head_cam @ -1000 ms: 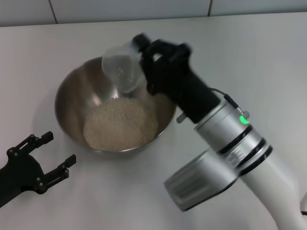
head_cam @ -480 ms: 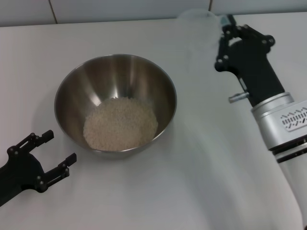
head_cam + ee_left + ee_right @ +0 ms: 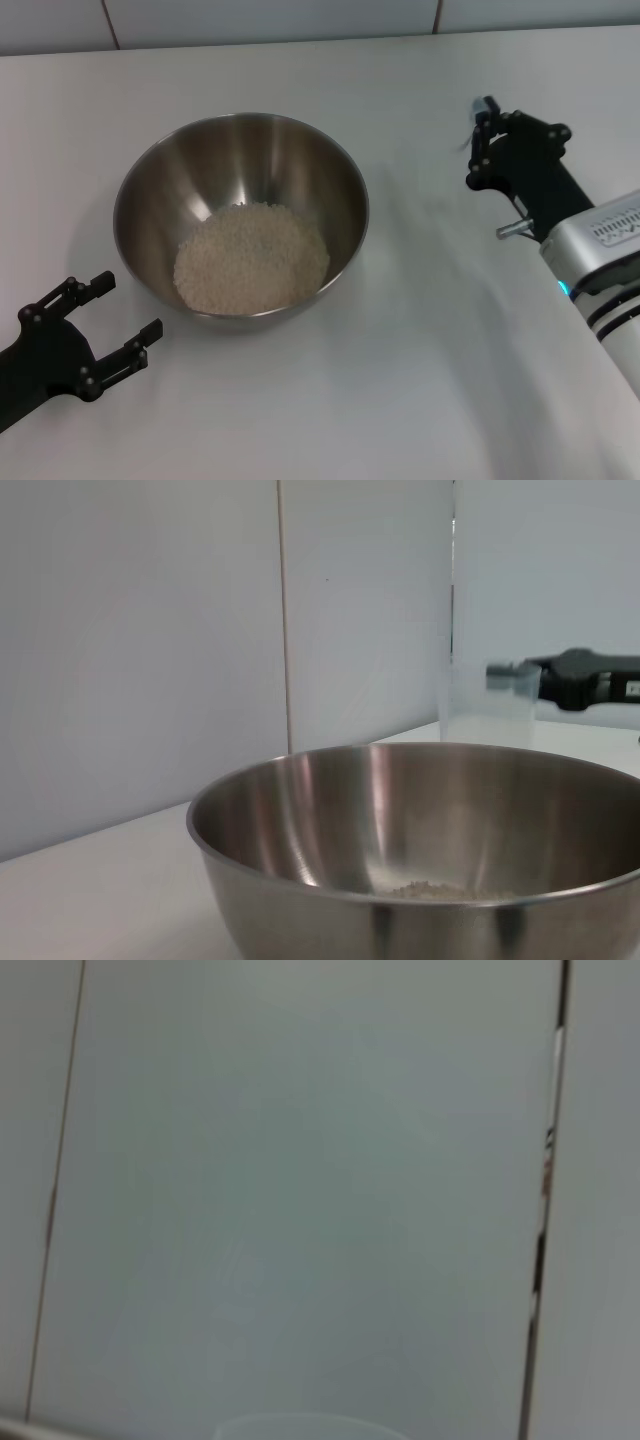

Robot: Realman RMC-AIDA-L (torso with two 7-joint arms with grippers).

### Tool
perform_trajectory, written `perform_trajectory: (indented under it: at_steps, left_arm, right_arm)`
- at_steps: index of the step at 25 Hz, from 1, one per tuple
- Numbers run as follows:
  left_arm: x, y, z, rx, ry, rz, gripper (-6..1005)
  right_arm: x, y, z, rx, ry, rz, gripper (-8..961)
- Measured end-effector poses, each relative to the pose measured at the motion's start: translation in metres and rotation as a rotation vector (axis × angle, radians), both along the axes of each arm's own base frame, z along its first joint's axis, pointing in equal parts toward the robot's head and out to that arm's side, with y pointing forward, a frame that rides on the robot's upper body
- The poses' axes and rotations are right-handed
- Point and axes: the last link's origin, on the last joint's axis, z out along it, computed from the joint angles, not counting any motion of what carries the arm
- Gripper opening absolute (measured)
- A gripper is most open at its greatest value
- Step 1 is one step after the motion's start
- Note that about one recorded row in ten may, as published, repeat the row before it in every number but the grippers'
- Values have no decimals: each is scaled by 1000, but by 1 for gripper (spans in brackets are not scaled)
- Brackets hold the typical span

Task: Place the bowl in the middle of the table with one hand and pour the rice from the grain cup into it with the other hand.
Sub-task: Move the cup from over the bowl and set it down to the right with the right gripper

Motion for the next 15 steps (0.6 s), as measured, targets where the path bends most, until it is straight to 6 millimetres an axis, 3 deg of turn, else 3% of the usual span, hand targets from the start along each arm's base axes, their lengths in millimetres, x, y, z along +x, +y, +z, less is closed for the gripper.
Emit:
perform_trajectory:
  at_steps: [15]
  left_arm:
    - [1, 1, -1, -2, -1, -2, 796]
  right_arm:
    - [3, 16, -21, -161, -98, -54, 11]
